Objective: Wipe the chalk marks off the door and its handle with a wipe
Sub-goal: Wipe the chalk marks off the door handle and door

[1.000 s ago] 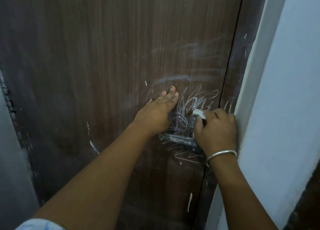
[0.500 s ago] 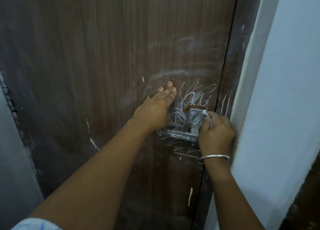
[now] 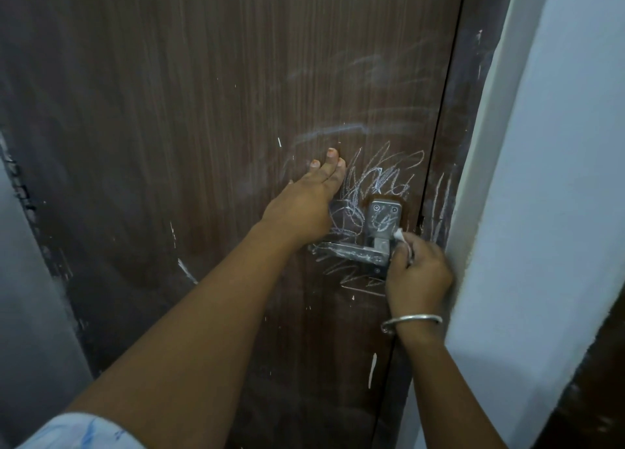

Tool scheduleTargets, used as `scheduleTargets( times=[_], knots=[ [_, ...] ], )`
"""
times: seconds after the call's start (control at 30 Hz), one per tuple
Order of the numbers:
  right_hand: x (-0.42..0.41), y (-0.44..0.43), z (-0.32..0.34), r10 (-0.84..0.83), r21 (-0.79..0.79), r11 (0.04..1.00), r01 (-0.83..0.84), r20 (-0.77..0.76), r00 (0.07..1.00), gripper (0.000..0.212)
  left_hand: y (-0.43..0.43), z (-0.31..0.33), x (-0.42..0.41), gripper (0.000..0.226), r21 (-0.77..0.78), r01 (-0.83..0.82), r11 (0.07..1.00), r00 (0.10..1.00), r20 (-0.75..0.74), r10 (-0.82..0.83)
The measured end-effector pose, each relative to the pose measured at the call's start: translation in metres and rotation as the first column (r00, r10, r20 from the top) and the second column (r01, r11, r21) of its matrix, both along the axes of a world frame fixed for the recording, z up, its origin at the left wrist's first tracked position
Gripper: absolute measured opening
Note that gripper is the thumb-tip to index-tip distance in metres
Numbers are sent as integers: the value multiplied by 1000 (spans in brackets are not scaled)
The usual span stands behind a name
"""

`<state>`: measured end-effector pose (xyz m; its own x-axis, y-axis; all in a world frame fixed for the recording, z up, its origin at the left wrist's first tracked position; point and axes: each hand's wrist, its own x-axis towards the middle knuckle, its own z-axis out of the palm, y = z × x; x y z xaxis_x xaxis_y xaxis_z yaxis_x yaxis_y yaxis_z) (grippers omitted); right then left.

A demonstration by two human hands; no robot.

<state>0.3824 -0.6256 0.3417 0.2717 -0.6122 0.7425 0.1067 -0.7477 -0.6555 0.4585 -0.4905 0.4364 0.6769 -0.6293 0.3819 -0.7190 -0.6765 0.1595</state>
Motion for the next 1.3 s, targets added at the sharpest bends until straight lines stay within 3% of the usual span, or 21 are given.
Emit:
scheduleTargets(
  times=[0.33,0.53,0.6,0.7,0.8,0.9,1.13,1.3],
  knots=[
    [5,0,1,-19,26,1000,18,37,999,22,-2,-3,4,88,-16,1,1000,1000,-2,-1],
    [0,6,-39,26,254,967,-22,-11,1000,21,-1,-3,2,89,-15,4,1000,1000,-7,-4],
    [5,9,-37,75,490,866,-97,65,995,20,-2,-3,3,89,-6,0,1000,1000,-5,0],
    [10,18,-35,91,763,583,-280,281,955,16,-2,-3,3,88,-5,2,1000,1000,-7,-2],
    [14,26,-32,13,843,315,-436,455,890,14,-2,-4,4,88,-14,4,1000,1000,7,-4],
    [18,33,-24,-69,826,133,-548,560,826,21,-2,-5,5,88,-15,4,1000,1000,9,-4],
    [16,39,-19,-37,762,-149,-630,633,774,18,0,-4,4,88,-35,19,999,1000,-2,-19],
    [20,39,-20,-36,743,-199,-639,646,763,30,0,-4,2,87,-20,17,1000,1000,10,-17]
  ],
)
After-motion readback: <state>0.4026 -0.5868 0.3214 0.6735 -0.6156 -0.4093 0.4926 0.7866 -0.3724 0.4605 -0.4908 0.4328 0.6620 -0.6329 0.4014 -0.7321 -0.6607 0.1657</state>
